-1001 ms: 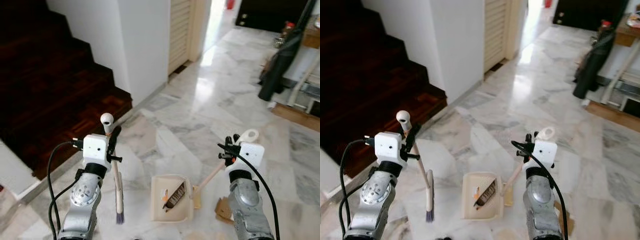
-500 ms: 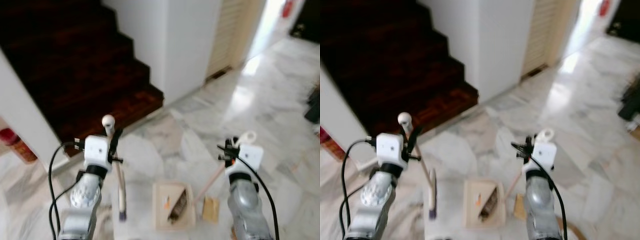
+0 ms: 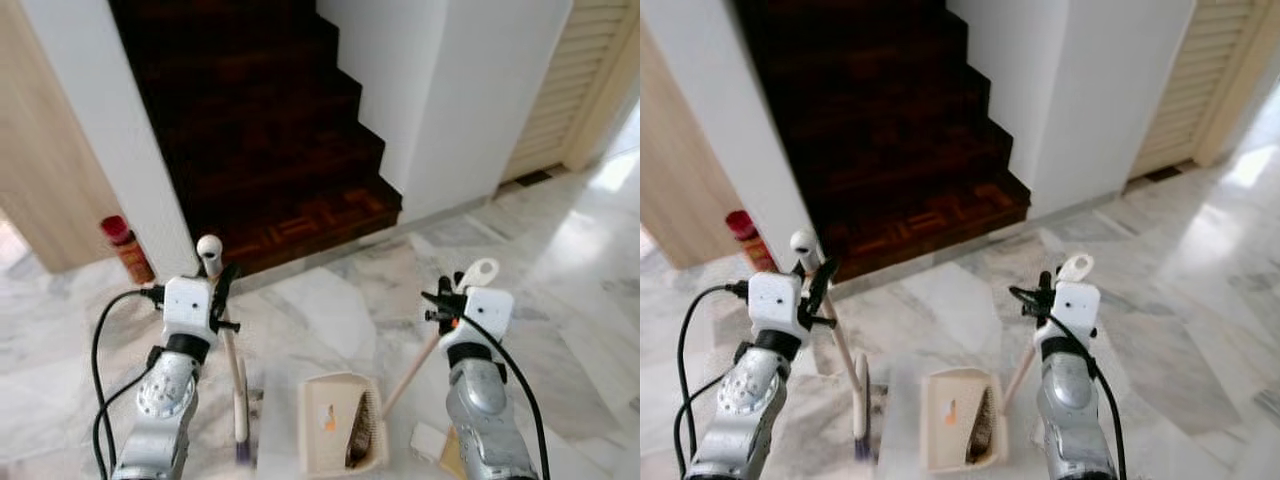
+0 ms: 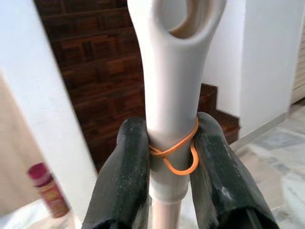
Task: Sweep floor
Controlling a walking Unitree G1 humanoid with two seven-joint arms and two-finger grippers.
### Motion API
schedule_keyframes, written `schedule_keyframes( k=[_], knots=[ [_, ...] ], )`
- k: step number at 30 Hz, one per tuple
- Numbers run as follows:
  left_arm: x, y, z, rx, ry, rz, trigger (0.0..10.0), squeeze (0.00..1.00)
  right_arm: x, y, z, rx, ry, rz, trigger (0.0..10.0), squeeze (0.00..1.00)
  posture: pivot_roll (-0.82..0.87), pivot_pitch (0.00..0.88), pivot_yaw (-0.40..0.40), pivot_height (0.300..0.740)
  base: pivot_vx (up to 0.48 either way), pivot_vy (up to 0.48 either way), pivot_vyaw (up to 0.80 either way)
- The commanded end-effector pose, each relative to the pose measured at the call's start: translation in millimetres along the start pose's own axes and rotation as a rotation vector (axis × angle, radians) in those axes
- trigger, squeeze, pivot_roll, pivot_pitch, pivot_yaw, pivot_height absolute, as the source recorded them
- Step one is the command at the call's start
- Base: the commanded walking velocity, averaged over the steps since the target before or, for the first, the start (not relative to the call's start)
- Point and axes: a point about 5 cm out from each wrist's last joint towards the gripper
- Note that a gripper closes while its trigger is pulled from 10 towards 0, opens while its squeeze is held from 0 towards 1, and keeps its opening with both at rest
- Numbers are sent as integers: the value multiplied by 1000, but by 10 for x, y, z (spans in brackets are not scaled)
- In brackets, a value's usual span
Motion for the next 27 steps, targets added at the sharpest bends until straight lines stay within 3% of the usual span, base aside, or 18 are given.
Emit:
schedule_keyframes(
  k=[1, 27],
  knots=[
    [13, 28, 61, 35, 10, -10, 10000, 0, 20, 41, 115, 53, 17, -9, 10000, 0, 84, 0, -1, 740, 0, 0, 0],
    [-75, 66, 118, 49, 15, 38, 10000, 0, 29, 137, 184, 54, 29, -8, 10000, 0, 115, 0, -17, 740, 0, 327, 0]
  ],
)
Point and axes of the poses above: a point about 5 cm out from each wrist's last joint towards the gripper, its own y axis pointing out of the wrist towards the gripper, its own z axis along the axis of the wrist's last joint, x = y × z, and after that the axes turned 13 degrees about -y, right-handed
